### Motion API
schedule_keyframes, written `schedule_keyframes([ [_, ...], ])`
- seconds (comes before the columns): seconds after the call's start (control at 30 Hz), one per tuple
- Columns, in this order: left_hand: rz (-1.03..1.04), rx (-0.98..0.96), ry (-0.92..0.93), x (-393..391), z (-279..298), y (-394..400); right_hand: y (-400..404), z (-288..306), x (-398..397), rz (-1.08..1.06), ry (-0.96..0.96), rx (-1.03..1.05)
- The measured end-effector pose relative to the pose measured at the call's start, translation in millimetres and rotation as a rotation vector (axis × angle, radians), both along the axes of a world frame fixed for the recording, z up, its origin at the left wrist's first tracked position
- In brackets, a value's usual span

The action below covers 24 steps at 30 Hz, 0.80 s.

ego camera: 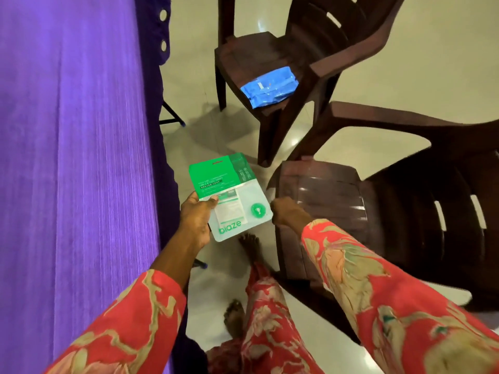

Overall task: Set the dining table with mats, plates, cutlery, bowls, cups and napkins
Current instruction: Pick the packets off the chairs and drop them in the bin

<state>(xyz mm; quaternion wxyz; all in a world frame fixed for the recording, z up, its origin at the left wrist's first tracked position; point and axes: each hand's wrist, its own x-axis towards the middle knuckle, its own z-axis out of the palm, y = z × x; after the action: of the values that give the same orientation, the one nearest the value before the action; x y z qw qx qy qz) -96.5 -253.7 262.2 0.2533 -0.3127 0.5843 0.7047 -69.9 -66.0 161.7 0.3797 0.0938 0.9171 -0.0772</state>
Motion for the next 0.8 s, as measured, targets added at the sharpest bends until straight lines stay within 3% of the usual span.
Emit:
schedule_keyframes([
  [0.37, 0.183, -0.014, -0.057, -119, -45, 25, 49, -61, -224, -0.181, 0.114, -0.105],
  [0.47, 0.194, -0.018, -0.075, -145, -58, 35, 66, -79, -273, -0.449, 0.159, -0.207],
  [0.6, 0.218, 0.004, -0.094, -177, -76, 44, 85, -108, -326, -1.005, 0.248, -0.511],
  [0.8, 0.221, 0.004, -0.129, -213, -102, 53, 108, -142, -381, -1.523, 0.302, -0.708],
])
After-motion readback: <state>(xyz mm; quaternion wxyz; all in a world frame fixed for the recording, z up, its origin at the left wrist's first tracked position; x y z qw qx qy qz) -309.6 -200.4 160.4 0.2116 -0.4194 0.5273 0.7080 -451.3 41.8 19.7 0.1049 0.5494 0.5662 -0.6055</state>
